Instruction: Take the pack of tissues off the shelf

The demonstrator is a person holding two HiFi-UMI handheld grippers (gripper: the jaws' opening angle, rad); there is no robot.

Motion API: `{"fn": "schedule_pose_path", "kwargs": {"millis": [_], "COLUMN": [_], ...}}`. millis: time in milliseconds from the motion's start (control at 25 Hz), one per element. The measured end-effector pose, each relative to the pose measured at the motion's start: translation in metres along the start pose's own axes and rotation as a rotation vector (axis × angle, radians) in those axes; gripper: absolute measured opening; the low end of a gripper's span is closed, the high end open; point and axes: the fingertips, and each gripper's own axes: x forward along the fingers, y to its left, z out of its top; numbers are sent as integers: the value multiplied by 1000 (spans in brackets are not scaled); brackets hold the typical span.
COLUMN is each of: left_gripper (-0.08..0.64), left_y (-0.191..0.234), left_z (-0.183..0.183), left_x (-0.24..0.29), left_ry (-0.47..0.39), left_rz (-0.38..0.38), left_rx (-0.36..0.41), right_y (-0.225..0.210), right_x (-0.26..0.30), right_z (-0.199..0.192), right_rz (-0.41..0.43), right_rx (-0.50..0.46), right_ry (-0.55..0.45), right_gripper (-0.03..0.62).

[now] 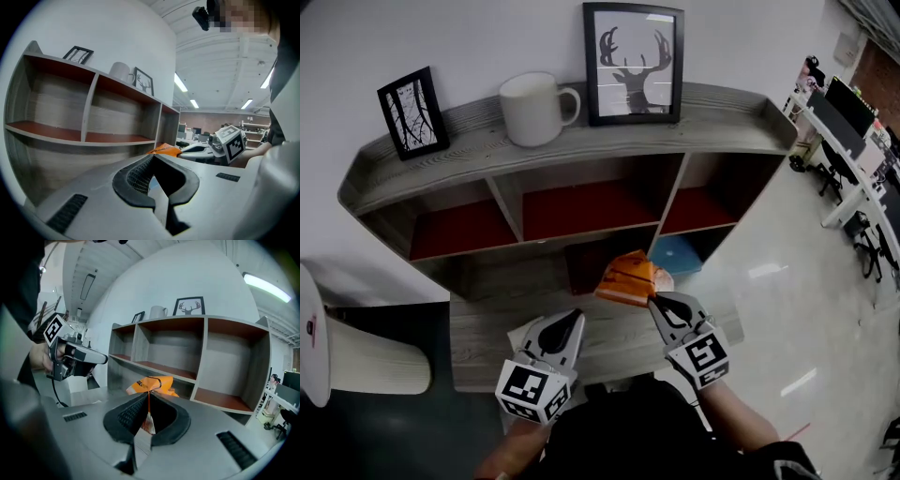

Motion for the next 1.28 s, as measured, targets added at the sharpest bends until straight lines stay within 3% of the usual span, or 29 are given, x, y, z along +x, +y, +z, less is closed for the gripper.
{"fn": "schedule_pose_path", "kwargs": {"millis": [320, 560, 880, 1000, 1280], "left_gripper": [12, 12, 12, 12, 12], "left_y": [8, -1, 2, 2, 13], "left_z": [-9, -33, -50, -52, -55], "left_x": [7, 8, 0, -9, -25], "left_ry": [30, 79, 114, 125, 126], "left_rz": [55, 52, 63, 67, 102], "left_rx": [-22, -44, -54, -48, -59], "right_y": [10, 19, 31, 32, 49], "right_x": [31, 52, 81, 89, 107], "right_z": [-38, -70, -131, -152, -166], "right_rz": [102, 166, 183, 183, 229], "right_rx": [4, 22, 7, 69, 107], "right_ry": [63, 71, 159, 198, 195], "right_gripper": [21, 21, 21, 21, 21]}}
